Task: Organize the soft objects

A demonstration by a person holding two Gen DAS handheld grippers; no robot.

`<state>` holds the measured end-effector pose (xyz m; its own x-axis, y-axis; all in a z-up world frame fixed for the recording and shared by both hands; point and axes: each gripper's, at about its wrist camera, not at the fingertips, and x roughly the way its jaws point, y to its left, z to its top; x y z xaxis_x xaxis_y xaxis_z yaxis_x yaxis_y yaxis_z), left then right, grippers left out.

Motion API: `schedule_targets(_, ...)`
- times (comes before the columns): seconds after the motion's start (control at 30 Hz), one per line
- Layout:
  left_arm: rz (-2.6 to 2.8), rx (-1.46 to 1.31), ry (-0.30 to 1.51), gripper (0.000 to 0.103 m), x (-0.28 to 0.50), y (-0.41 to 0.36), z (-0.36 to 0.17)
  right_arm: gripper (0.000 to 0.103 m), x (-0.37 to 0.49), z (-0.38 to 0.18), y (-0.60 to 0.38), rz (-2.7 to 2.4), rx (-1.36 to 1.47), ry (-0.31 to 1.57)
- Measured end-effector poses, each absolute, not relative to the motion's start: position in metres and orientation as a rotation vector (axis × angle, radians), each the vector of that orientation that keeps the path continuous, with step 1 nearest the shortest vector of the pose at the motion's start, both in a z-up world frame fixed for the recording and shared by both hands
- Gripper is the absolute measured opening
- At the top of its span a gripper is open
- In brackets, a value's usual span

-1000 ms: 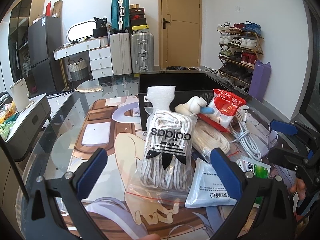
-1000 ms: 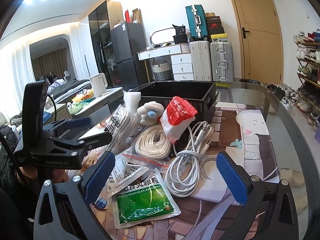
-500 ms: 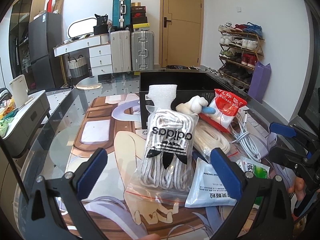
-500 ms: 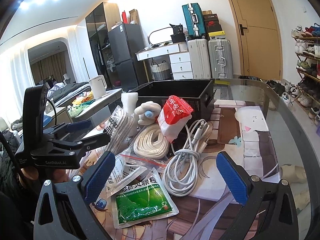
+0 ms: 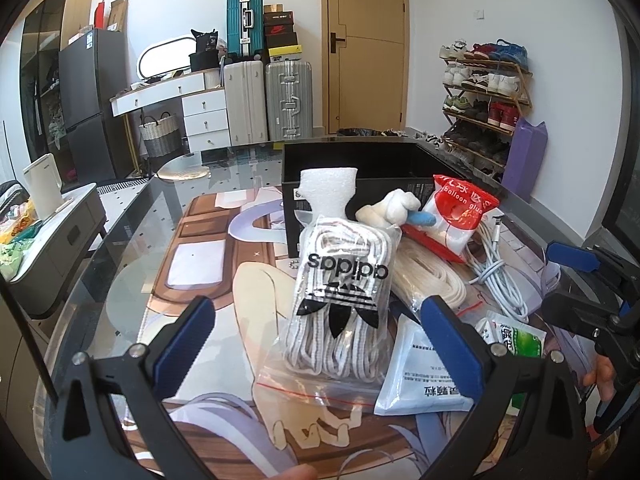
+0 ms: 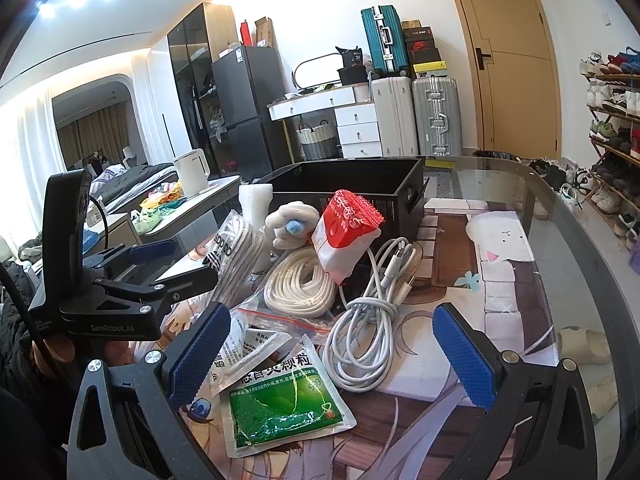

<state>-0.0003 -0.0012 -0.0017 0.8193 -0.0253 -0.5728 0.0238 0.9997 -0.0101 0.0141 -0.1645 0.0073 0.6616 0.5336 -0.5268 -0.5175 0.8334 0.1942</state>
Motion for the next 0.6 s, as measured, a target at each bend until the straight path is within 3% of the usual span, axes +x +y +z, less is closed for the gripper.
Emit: schedule_targets(0.6, -0.036, -0.046, 0.636, 0.103, 0.008, 0.014, 0.001, 0.103, 0.009, 0.008, -0.158, 0.571, -0.09, 0.621)
